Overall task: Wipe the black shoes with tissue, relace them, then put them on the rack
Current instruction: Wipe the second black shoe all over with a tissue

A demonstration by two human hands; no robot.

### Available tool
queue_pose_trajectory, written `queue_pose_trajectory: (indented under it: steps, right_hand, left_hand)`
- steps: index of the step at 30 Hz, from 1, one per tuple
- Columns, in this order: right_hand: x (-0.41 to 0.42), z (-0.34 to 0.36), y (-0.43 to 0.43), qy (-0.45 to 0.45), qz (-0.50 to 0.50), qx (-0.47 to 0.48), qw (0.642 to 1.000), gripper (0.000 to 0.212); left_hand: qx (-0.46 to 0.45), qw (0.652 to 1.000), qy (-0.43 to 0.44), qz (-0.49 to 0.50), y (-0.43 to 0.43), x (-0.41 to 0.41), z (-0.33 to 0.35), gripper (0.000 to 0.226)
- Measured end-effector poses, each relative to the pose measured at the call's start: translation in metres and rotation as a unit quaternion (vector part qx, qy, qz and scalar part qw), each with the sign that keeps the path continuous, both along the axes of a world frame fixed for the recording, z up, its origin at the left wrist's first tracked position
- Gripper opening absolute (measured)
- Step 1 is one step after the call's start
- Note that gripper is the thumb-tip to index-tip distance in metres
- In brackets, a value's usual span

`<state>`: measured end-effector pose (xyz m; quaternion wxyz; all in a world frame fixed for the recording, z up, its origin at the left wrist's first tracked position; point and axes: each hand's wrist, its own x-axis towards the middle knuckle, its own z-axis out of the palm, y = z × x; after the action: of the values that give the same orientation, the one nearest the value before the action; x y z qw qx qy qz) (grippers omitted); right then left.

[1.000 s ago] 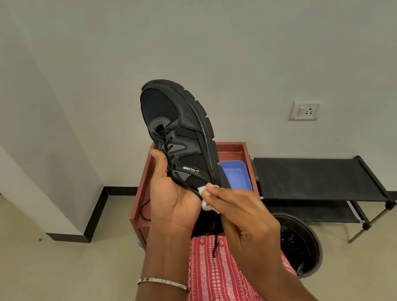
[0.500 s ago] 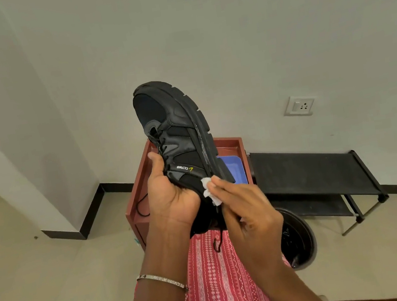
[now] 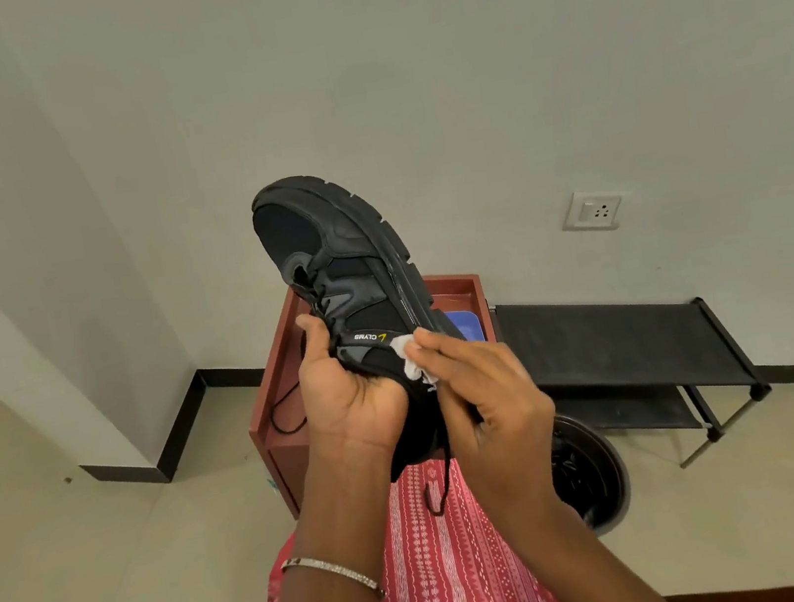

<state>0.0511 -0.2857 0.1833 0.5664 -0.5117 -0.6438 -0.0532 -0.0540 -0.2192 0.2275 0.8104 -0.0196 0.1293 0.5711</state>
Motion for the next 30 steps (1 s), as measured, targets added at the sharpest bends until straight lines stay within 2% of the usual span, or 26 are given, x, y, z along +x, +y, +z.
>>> queue_pose_trajectory:
  steps: [6, 15, 19, 25, 30]
  right_hand:
    - [-0.002, -0.026, -0.026, 0.02, -0.028, 0.004, 0.999, 0.024]
    - [0.002, 0.018, 0.021, 0.026, -0.057, 0.002, 0.998, 0.035]
    - [0.002, 0.009, 0.018, 0.006, -0.058, 0.008, 0.998, 0.036]
    - [0.006, -0.019, -0.015, -0.033, -0.063, 0.013, 0.997, 0.025]
    - [0.013, 0.003, 0.009, -0.015, -0.075, -0.003, 0.997, 0.032]
  left_hand:
    - [-0.014, 0.999, -0.031, 0.042, 0.005, -0.003, -0.007, 0.057]
    - [0.009, 1.0, -0.016, -0.011, -0.009, 0.011, 0.003, 0.061]
    - [0.002, 1.0, -0.017, -0.013, -0.008, 0.007, 0.0, 0.063]
    - [-0.002, 0.999, -0.025, 0.025, -0.003, 0.002, -0.007, 0.054]
    - [0.011, 0.999, -0.026, -0.018, -0.01, 0.01, -0.001, 0.055]
